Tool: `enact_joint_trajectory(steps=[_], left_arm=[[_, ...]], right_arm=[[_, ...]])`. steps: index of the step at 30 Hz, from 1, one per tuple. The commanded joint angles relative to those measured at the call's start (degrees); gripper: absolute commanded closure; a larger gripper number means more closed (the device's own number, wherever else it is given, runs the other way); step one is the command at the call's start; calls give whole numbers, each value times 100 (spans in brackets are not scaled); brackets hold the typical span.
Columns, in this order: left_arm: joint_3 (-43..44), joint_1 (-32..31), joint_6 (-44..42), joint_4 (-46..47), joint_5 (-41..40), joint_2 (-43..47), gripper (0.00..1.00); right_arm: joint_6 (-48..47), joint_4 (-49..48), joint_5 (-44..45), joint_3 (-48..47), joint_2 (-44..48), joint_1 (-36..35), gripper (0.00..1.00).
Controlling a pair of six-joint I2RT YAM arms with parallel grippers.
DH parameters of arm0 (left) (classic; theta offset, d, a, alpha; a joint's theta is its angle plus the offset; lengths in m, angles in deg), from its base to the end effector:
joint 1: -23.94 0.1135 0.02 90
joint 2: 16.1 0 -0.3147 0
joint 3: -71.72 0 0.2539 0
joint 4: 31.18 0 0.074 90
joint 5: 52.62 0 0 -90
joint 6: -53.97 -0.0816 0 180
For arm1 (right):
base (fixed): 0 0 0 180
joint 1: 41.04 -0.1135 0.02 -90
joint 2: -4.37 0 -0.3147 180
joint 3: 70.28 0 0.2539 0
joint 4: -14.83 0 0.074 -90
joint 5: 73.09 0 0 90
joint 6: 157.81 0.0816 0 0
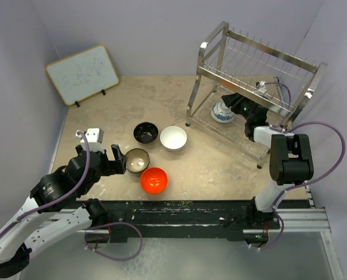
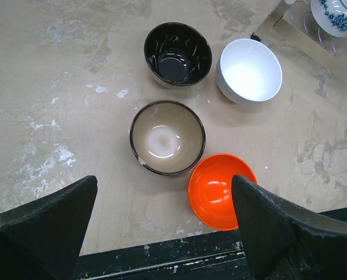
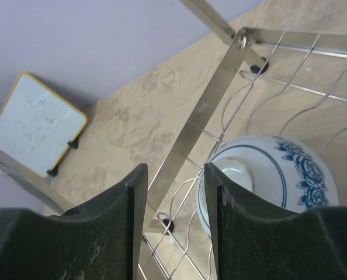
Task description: Load the bowls into the dish rack
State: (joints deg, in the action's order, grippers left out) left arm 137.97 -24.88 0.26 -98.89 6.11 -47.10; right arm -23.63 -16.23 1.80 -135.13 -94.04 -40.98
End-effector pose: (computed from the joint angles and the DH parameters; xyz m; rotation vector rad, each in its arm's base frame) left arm 0.0838 -0.0315 0.3450 -0.0890 2.0624 -0.3370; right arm 0.4303 0.0208 0.2778 0.4299 1.6175 0.8010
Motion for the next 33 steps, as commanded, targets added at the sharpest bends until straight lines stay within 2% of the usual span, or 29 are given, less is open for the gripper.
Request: enact_joint_trajectory(steps=[1,12,24,33], left_arm=[[-38,4,-88,226,-46,37,1],[-38,5,-87,235,-55,-31,1],[-46,4,-97,241,-45,-39,1],[-56,5,-90,244,-63,-11,1]], right_arm=[[-86,-623,-767,-116,-193,21,53],[-80,-888,-1439,105,-161,18,52],[146,-889,-1472,-81,-517,-82,51],[305,-974,-1090,-85,-563,-211,49]])
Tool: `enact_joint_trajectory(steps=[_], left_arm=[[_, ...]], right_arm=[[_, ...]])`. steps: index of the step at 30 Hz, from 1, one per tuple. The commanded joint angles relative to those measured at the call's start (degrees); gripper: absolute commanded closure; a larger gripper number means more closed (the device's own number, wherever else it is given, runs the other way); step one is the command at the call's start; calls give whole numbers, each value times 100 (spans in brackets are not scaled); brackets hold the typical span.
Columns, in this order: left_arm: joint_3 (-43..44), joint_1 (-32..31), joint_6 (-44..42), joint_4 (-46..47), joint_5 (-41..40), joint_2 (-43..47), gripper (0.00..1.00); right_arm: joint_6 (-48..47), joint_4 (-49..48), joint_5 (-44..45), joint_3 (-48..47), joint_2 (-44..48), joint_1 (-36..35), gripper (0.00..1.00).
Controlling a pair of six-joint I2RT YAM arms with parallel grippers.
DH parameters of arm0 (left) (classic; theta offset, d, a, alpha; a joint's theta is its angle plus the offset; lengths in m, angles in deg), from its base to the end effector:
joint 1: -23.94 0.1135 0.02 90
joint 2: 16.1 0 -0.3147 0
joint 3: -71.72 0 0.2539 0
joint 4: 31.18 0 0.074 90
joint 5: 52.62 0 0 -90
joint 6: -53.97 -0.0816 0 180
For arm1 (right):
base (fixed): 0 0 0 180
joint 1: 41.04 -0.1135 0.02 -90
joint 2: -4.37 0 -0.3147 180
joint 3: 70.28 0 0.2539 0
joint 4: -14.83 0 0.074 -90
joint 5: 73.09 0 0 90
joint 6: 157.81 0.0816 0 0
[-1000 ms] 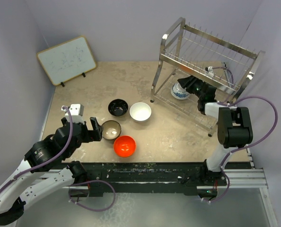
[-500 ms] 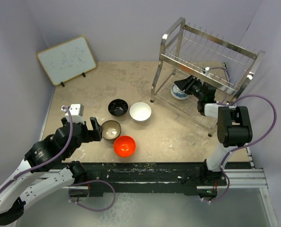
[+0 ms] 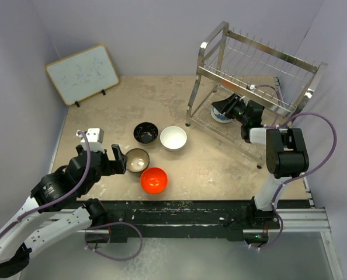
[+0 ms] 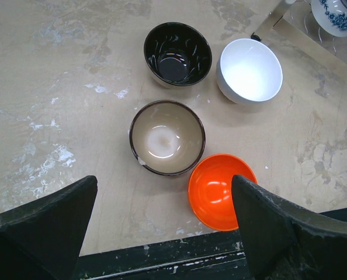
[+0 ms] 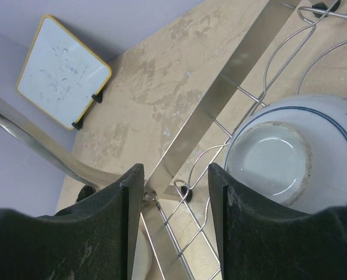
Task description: Load the bowls into the dish rack
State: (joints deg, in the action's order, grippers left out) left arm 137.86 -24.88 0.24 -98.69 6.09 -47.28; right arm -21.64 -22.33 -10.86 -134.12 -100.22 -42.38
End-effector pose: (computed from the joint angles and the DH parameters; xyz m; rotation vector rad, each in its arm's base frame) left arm 0.0846 -0.0323 0.3446 -0.0883 2.0634 -0.3353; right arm 0.4365 0.0482 0.2432 0.2806 1.7055 1.0179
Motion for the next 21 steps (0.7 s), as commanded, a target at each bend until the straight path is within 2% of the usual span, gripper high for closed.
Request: enact_joint_trajectory(steps=[1,14,21], left_arm=[[-49,4,-86,218,-57,17,1],[-56,8,-89,220,-35,47,1],[-63,5,-94,238,-22,72,1]], right_arm=[[125,-380,220,-181,60,-92,49],[276,-307,1629,-80,116,-409,48],[-65,427,2684,32,510,-411,48]])
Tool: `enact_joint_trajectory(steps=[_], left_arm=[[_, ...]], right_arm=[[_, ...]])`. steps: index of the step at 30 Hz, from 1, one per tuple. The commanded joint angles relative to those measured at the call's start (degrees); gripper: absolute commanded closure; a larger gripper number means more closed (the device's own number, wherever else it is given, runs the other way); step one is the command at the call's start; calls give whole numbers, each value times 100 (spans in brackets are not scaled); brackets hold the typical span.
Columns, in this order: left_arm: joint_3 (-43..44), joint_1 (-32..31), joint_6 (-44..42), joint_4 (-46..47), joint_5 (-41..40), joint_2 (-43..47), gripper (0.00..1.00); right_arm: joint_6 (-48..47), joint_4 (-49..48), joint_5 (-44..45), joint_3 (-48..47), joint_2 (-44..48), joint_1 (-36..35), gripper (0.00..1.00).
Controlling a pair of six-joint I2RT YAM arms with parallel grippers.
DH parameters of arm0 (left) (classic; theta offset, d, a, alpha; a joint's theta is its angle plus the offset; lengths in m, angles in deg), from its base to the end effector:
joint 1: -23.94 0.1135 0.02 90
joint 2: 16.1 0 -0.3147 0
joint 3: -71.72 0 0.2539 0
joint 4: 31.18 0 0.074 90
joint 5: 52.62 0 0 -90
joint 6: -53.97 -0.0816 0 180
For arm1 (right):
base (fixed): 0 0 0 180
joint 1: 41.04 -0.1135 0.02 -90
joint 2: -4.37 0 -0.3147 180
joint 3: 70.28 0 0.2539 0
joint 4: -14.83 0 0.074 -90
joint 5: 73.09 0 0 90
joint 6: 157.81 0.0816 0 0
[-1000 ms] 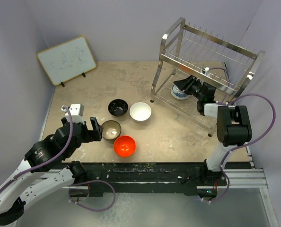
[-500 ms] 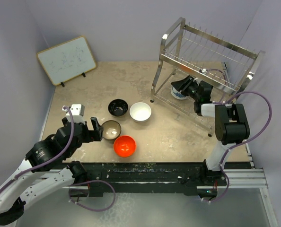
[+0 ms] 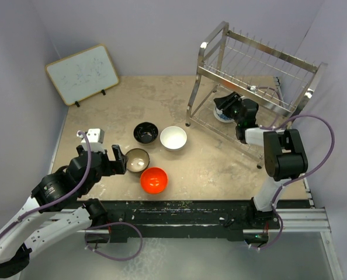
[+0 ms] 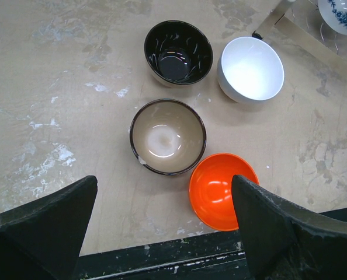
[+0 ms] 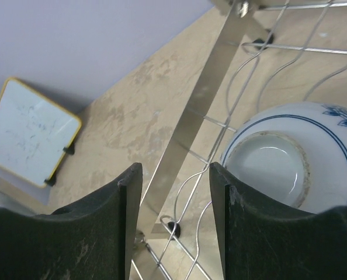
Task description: Load the bowls into the dish rack
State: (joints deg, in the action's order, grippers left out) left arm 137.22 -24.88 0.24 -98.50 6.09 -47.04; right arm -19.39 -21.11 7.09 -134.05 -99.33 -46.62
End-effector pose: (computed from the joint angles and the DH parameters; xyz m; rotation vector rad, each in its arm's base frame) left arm 0.0846 -0.0323 0.3416 -0.0871 2.0663 -0.3325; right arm 0.4398 0.0570 0.2455 0.4955 1.6373 0.8525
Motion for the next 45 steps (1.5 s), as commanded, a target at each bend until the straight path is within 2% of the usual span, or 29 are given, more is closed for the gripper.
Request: enact_joint_trajectory(steps=[1,13,24,31,37,42,45], left_arm=[[-2,5,-94,223,-26,45,1],[-3,4,-103,221,-12,27,1],[-4,4,-121,226,0,50,1],[-12,4,-120,228,-5,65,1],[-13,4,-120,232,-8,54,1],[-8,4,-103,223,-26,38,1],[-7,4,-101,223,-22,10,1]], right_arm=[[-317,438,1037,27,469,14,48],[-641,2042,2860,-205,839,13,47],[-662,2744,3786,-332,882,14,45],[-304,3344,4529,-399,972,13,45],[-208,3346,4526,-332,1079,14,44],[-863,1757,3376,232,1335,-13,41],[-915,1665,3127,75,1123,-13,41]])
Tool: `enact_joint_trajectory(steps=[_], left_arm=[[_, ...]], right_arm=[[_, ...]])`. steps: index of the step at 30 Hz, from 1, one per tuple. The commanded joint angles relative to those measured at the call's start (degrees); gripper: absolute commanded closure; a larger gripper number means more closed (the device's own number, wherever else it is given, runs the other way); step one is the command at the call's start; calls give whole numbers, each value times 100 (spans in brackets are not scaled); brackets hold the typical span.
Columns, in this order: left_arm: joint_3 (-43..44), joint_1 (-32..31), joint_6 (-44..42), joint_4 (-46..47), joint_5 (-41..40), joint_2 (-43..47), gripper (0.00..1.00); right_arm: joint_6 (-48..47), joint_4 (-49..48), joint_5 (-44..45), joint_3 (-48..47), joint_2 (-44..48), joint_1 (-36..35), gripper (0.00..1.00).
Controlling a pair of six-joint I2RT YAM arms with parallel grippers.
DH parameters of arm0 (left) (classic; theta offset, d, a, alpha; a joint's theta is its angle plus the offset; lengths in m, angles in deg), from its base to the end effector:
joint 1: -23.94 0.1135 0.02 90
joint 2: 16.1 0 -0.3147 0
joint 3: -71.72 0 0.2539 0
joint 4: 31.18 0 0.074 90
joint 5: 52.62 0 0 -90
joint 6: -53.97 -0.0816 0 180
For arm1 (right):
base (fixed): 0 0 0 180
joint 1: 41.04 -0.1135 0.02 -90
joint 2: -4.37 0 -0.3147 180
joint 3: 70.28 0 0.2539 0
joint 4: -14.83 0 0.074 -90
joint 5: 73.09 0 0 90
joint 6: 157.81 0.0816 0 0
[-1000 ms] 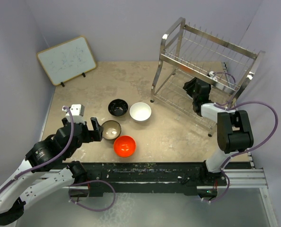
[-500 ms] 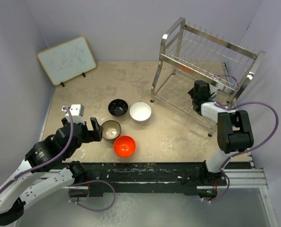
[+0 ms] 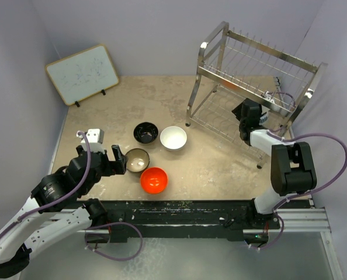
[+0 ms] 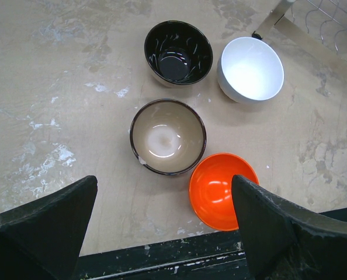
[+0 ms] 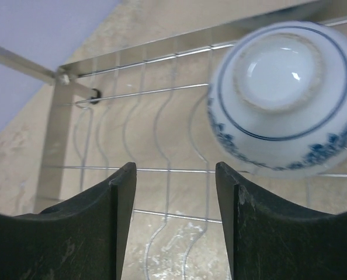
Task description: Load the bowls into the dish rack
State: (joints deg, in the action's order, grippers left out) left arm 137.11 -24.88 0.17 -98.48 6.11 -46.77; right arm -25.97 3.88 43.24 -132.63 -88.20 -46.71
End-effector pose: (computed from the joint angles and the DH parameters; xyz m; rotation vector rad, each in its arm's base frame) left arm 0.0840 -0.0317 0.3412 -0.0867 2.0640 -0.3345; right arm 0.3941 0.0028 0.2515 0.8653 1.6614 0.1327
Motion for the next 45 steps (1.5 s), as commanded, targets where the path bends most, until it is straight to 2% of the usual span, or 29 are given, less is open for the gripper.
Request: enact_joint_trajectory(steps=[1,6,12,18,38,45], left_arm=[[9,4,-96,220,-17,-22,1],[-3,4,-88,219,-18,9,1],[-5,4,-105,238,-11,-41,1],[-5,4,-96,234,-11,-84,1],[-5,6,-87,218,15,-6,1],[-6,5,-90,227,2,47,1]], right_arm=[[-254,-789,-507,-173,-103,-4,41],[-406,-1073,-647,-535,-593,-4,40],[-594,-1031,-255,-852,-955,-4,40],[-323,22,630,-1391,-1100,12,41],[1156,2517,1906,-1994,-1056,113,42],[1163,2483,1741,-1846,-924,154,43]])
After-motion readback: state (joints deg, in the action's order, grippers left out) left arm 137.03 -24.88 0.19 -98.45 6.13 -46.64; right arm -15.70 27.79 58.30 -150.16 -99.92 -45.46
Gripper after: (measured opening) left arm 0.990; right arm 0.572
